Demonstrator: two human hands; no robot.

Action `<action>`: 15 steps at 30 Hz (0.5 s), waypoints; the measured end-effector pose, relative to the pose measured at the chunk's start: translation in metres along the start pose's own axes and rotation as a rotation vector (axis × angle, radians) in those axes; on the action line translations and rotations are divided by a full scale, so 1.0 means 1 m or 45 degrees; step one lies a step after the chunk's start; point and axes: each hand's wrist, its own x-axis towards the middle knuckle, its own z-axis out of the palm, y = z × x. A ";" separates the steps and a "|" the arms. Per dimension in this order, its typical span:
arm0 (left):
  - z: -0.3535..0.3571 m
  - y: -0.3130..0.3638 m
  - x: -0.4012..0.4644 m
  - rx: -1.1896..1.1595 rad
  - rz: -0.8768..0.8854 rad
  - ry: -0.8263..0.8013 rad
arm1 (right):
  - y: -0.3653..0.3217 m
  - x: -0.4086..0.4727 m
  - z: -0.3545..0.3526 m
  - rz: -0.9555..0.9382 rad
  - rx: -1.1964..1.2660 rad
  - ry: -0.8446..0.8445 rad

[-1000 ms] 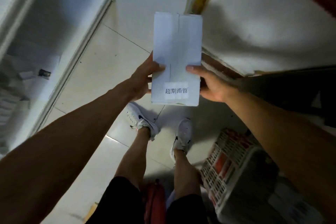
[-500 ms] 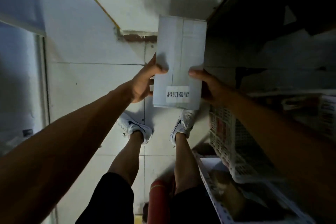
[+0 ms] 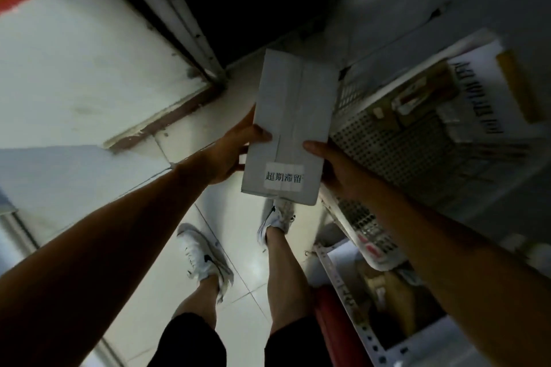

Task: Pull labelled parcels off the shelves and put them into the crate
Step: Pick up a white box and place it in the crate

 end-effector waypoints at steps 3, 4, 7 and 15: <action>0.034 0.023 0.032 0.156 -0.029 -0.075 | 0.000 -0.016 -0.039 -0.041 0.093 0.053; 0.046 0.029 0.043 0.201 -0.032 -0.099 | 0.001 -0.021 -0.053 -0.055 0.126 0.061; 0.080 0.043 0.074 0.293 -0.058 -0.156 | 0.007 -0.039 -0.089 -0.105 0.205 0.101; 0.156 0.046 0.148 0.474 -0.147 -0.390 | 0.039 -0.062 -0.166 -0.166 0.389 0.279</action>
